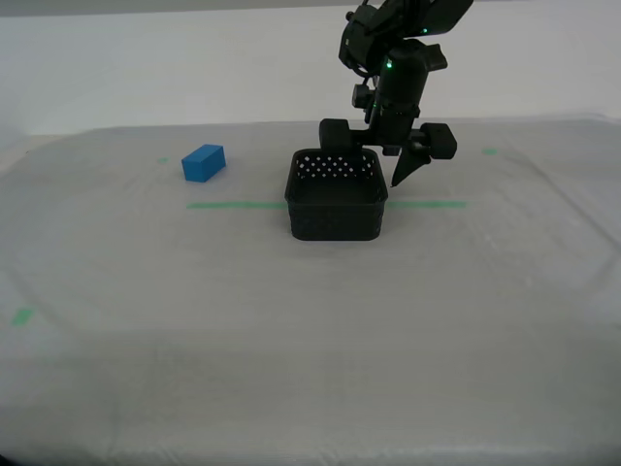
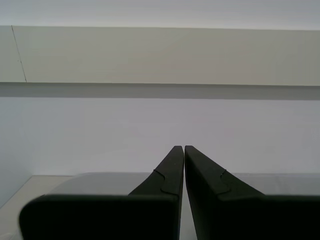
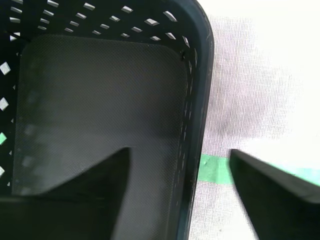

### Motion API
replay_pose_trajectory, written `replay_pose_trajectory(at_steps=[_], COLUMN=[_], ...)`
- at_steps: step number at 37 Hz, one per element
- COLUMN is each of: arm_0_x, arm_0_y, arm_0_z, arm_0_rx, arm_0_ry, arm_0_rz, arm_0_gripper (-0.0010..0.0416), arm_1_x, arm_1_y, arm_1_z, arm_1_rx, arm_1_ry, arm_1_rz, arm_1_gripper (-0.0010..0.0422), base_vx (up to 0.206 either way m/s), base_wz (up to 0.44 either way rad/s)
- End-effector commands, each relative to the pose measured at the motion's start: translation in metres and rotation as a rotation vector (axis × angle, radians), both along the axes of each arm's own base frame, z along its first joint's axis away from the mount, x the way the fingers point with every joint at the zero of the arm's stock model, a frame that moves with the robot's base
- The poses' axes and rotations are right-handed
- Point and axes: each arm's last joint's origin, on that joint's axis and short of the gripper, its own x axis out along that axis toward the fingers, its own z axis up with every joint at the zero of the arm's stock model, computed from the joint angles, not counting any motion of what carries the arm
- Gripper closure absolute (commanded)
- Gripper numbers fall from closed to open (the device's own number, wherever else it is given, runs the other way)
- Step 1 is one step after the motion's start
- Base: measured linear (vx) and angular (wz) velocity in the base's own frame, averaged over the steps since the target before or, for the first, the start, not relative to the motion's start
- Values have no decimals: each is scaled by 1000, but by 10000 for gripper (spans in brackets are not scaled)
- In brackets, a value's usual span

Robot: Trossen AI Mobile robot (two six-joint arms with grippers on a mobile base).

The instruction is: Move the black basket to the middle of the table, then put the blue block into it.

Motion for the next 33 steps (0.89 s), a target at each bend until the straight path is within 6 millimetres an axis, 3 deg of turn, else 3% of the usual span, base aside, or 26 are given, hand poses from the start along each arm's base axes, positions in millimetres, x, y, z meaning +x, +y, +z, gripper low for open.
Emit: replay_pose_trajectory(at_steps=[1,4,9,15,20,24,33], arm_0_x=[0,1,0,-1,-2,-5,-16], arm_0_y=[0,0,2,2,1,0,-10], arm_0_z=[0,2,7,12,22,38,80], arm_0_rx=[-5,-2,46,67,72,76,42], arm_0_ry=[-6,-7,8,8,-7,-26,-85], arm_0_rz=[0,1,11,26,30,28,10], arm_0_gripper=[38,-7,42,-1,17,0,7], arm_1_x=[0,0,0,0,0,0,0], arm_1_y=[0,0,0,0,0,0,0], arm_1_z=[1,1,1,1,1,1,1], arm_1_rx=[1,2,1,1,2,2,1], arm_1_ry=[-7,-7,-7,-7,-6,-6,-7], arm_1_rz=[0,0,0,1,1,0,0], arm_1_gripper=[412,412,412,412,412,412,412], base_vx=[0,0,0,0,0,0,0], base_wz=[0,0,0,0,0,0,0])
